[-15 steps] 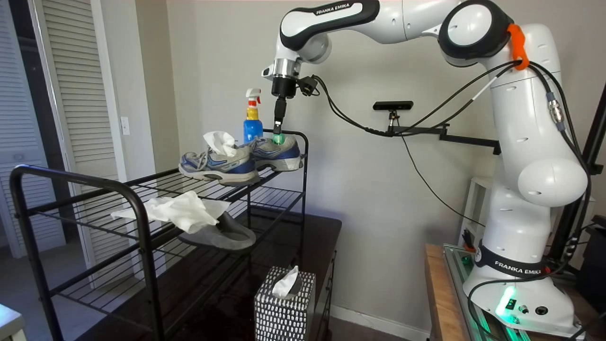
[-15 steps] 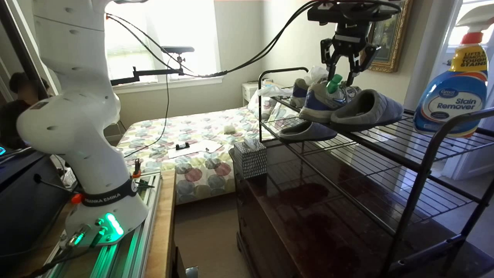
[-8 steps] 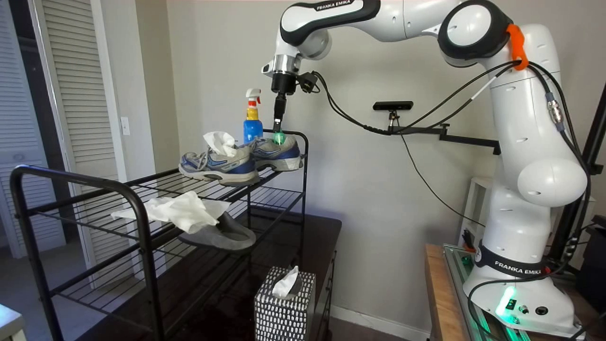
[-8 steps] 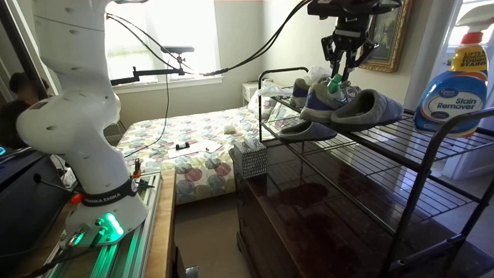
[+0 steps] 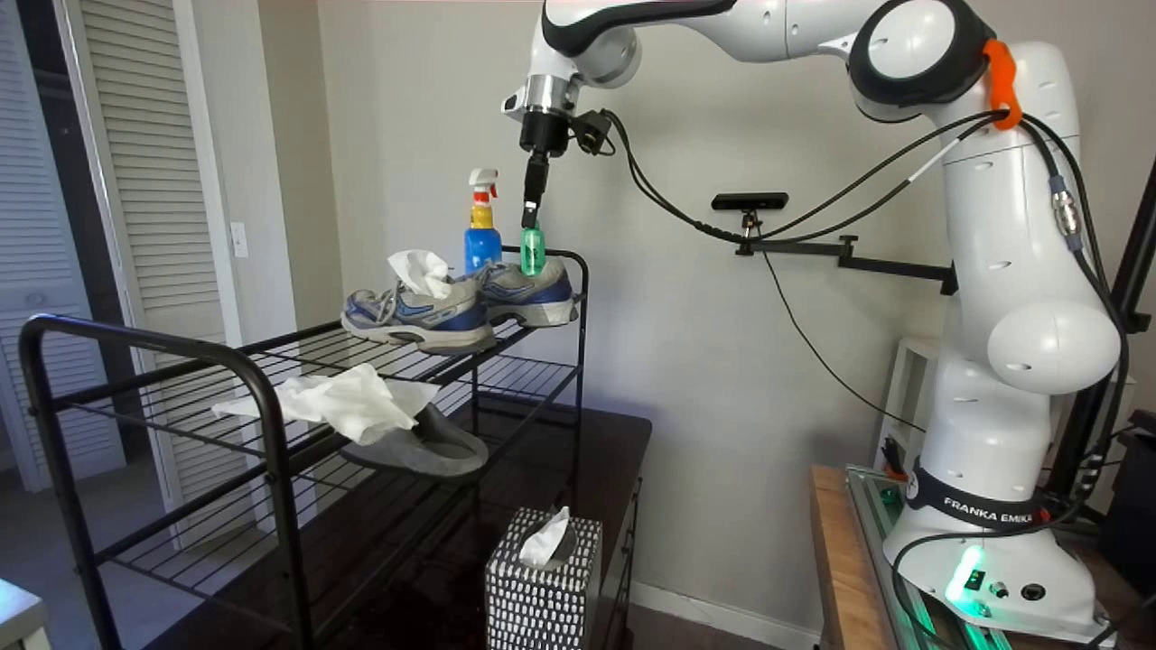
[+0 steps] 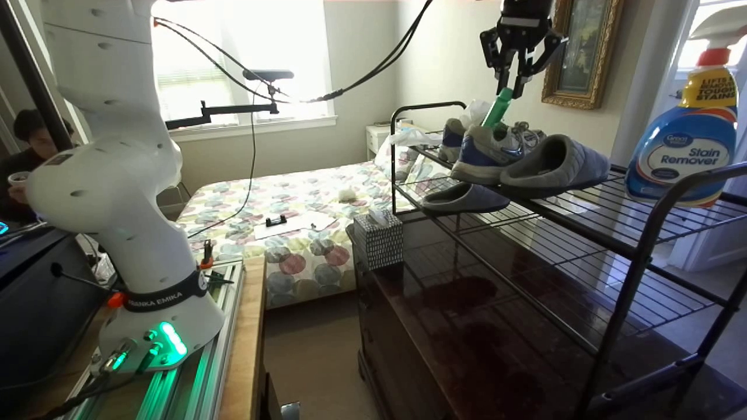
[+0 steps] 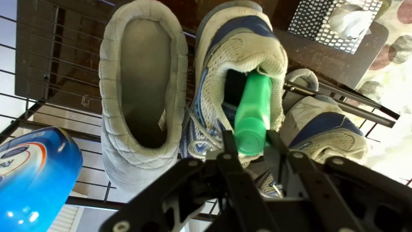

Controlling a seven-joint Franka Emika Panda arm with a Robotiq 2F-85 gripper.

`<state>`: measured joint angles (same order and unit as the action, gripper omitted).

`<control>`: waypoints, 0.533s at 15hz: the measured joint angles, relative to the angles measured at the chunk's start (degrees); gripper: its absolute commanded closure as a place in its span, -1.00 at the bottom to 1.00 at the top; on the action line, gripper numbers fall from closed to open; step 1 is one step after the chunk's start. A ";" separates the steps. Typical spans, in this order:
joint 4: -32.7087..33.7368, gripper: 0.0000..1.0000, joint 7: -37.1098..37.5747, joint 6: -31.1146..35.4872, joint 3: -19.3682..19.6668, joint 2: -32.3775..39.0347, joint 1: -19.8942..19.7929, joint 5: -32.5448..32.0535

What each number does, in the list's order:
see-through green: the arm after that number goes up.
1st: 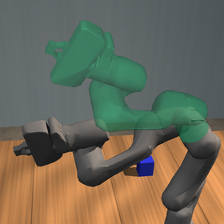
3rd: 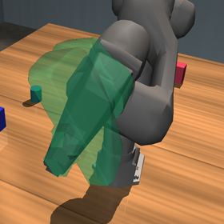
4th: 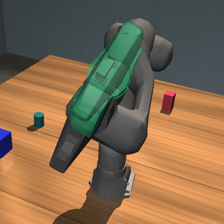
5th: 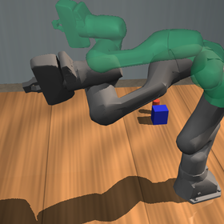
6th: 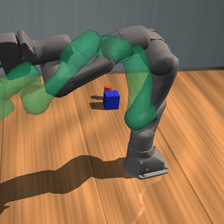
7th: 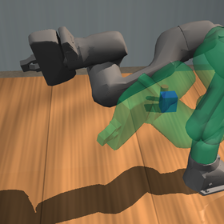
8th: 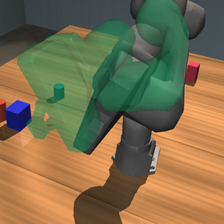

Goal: Remove the green bottle from the shoe

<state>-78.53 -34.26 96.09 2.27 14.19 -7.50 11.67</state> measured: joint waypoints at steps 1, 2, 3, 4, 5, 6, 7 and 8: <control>0.02 0.86 0.20 -0.01 0.00 -0.70 -0.03 0.00; 0.01 0.86 0.44 -0.01 0.04 -1.51 -0.04 0.00; 0.01 0.86 0.77 0.01 0.11 -2.33 -0.04 0.00; 0.00 0.86 1.11 0.01 0.19 -3.15 -0.04 0.00; -0.02 0.86 1.43 0.01 0.29 -3.94 -0.04 -0.09; -0.11 0.86 1.93 0.01 0.46 -4.77 -0.05 -0.38; -0.33 0.86 2.50 0.01 0.72 -5.66 -0.07 -0.62; -0.79 0.86 3.07 0.01 1.06 -6.60 -0.12 -0.83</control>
<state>-79.31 -31.19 96.10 3.33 7.58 -7.62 10.83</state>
